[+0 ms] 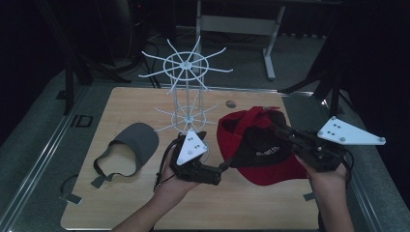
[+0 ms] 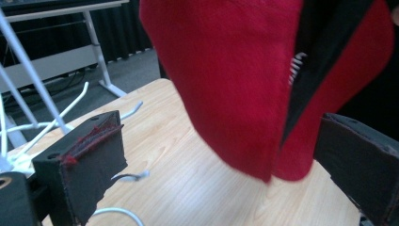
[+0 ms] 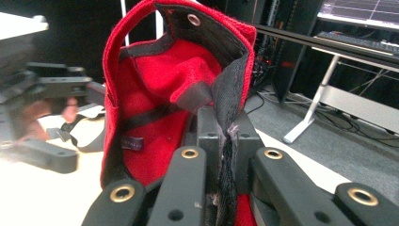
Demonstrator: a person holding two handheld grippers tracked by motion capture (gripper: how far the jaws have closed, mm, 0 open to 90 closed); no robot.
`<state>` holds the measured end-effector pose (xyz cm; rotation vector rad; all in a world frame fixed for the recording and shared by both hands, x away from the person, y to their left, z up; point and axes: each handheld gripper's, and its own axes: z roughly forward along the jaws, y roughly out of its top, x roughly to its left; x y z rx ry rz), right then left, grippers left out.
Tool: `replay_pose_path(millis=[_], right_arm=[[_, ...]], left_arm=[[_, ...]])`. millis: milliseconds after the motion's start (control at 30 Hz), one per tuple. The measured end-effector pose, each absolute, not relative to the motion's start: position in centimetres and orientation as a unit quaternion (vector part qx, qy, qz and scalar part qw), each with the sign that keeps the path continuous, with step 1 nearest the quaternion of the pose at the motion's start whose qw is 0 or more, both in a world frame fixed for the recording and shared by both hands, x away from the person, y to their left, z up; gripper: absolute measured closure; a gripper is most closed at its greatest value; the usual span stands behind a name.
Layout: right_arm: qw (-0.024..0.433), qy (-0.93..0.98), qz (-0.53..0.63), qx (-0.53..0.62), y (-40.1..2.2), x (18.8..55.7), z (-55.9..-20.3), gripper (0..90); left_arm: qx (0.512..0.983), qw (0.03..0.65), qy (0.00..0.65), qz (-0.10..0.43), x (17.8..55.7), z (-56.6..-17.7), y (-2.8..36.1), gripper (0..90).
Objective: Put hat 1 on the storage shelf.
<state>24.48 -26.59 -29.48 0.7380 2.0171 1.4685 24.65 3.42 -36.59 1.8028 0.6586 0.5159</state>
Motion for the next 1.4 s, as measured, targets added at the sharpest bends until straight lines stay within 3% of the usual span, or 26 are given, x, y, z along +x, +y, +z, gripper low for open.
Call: replay_pose_path(millis=[300, 500, 600, 733, 1033, 1400], right_arm=[[0.263, 0.75, 0.549, 0.258, -26.1, 23.8, -29.3, 86.0], [0.261, 0.752, 0.549, 0.254, -25.8, 23.7, -29.5, 86.0], [0.261, 0.753, 0.548, 0.253, -25.6, 23.7, -29.7, 86.0], [0.26, 0.754, 0.548, 0.253, -25.4, 23.8, -29.9, 86.0], [0.259, 0.755, 0.545, 0.256, -25.6, 23.6, -30.4, 86.0], [0.244, 0.762, 0.539, 0.263, -26.4, 23.2, -31.9, 85.5]], left_arm=[[0.765, 0.537, 0.269, 0.233, 26.2, -35.2, 1.3, 7.4], [0.767, 0.524, 0.285, 0.237, 26.9, -35.0, 0.1, 15.9], [0.763, 0.517, 0.29, 0.256, 27.0, -35.0, -0.1, 27.4], [0.758, 0.518, 0.289, 0.273, 27.1, -34.9, -0.1, 51.9], [0.755, 0.514, 0.285, 0.29, 27.2, -34.7, -0.2, 85.1], [0.775, 0.495, 0.262, 0.292, 27.4, -34.6, -0.1, 89.1]])
